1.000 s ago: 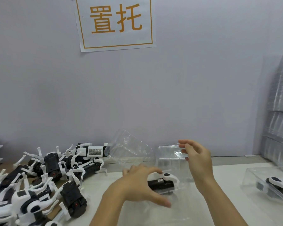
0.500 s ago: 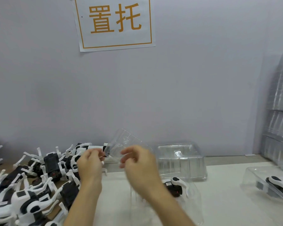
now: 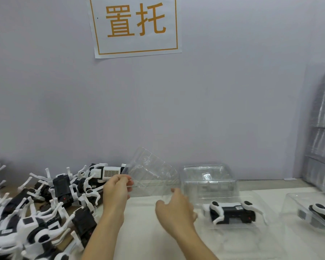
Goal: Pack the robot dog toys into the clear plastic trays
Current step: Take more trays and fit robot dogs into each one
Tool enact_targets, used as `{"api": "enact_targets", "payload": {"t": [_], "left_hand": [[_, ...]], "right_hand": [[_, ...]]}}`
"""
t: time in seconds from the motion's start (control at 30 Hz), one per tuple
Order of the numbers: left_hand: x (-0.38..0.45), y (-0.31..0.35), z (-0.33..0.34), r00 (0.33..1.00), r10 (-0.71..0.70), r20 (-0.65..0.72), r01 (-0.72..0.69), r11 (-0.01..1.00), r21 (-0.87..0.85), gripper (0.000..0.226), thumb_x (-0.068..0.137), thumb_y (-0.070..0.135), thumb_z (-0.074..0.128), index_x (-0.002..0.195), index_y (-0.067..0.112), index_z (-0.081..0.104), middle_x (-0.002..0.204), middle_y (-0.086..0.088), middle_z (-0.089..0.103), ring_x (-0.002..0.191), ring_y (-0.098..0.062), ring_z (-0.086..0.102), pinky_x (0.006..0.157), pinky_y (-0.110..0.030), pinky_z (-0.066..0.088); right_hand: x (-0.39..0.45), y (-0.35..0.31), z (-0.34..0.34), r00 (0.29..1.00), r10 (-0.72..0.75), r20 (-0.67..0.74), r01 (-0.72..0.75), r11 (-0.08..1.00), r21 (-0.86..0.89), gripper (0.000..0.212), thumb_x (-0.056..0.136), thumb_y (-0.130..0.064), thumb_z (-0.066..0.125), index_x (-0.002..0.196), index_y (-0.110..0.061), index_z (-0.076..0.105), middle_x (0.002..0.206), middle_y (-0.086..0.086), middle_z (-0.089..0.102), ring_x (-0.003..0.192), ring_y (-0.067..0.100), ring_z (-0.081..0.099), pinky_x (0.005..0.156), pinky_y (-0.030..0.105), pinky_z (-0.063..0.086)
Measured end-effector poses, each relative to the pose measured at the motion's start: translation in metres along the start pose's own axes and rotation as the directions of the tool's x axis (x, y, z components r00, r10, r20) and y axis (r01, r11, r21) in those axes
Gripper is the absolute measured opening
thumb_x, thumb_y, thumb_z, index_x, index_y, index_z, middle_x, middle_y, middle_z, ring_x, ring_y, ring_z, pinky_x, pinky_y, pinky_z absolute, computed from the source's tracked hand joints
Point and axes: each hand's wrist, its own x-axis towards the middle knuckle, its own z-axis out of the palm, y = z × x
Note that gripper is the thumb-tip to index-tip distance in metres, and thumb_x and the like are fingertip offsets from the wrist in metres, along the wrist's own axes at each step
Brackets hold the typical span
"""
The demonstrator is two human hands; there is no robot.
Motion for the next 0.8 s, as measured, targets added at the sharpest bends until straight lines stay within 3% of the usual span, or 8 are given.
{"api": "enact_targets", "payload": {"t": [0.23, 0.33, 0.47, 0.63, 0.8], "left_hand": [[0.002, -0.034, 0.008, 0.991, -0.121, 0.05, 0.12, 0.993, 0.021, 0.014, 0.095, 0.009, 0.052, 0.092, 0.017, 0.063, 0.097, -0.003, 0.057, 0.085, -0.022, 0.053, 0.069, -0.036, 0.05], [0.001, -0.039, 0.009, 0.977, -0.181, 0.116, 0.185, 0.982, -0.026, 0.012, 0.097, 0.009, 0.052, 0.098, 0.015, 0.063, 0.111, -0.004, 0.056, 0.103, -0.026, 0.053, 0.074, -0.038, 0.05], [-0.004, -0.04, 0.008, 0.93, -0.241, 0.277, 0.297, 0.938, -0.18, 0.02, 0.097, 0.006, 0.051, 0.105, 0.015, 0.067, 0.127, -0.002, 0.053, 0.126, -0.029, 0.044, 0.087, -0.042, 0.048], [-0.006, -0.04, 0.005, 0.903, -0.265, 0.339, 0.37, 0.881, -0.297, 0.024, 0.094, 0.01, 0.059, 0.116, 0.014, 0.066, 0.123, -0.002, 0.061, 0.122, -0.028, 0.054, 0.086, -0.042, 0.05], [-0.006, -0.033, 0.007, 0.959, -0.143, 0.246, 0.21, 0.939, -0.271, 0.018, 0.088, 0.012, 0.071, 0.105, 0.014, 0.065, 0.106, -0.005, 0.067, 0.103, -0.021, 0.062, 0.08, -0.036, 0.049]], "right_hand": [[0.036, 0.036, -0.051, 0.944, 0.187, -0.272, -0.183, 0.982, 0.041, 0.039, 0.086, -0.029, 0.055, 0.124, -0.022, 0.051, 0.126, 0.009, 0.058, 0.126, 0.032, 0.045, 0.107, 0.041, 0.027], [0.046, 0.056, -0.074, 0.875, 0.234, -0.423, -0.216, 0.972, 0.089, 0.031, 0.085, -0.024, 0.057, 0.115, -0.018, 0.054, 0.118, 0.013, 0.062, 0.12, 0.033, 0.047, 0.104, 0.042, 0.027], [0.054, 0.076, -0.096, 0.755, 0.273, -0.596, -0.241, 0.961, 0.135, 0.031, 0.085, -0.019, 0.059, 0.115, -0.011, 0.054, 0.123, 0.022, 0.058, 0.122, 0.039, 0.042, 0.104, 0.044, 0.026], [0.058, 0.074, -0.089, 0.726, 0.122, -0.677, -0.054, 0.991, 0.121, 0.032, 0.081, -0.005, 0.055, 0.113, -0.011, 0.056, 0.115, 0.016, 0.059, 0.118, 0.037, 0.043, 0.102, 0.046, 0.029], [0.057, 0.062, -0.066, 0.777, -0.168, -0.606, 0.316, 0.938, 0.145, 0.026, 0.083, 0.003, 0.052, 0.097, -0.019, 0.057, 0.092, 0.0, 0.058, 0.095, 0.024, 0.052, 0.082, 0.035, 0.039]]}}
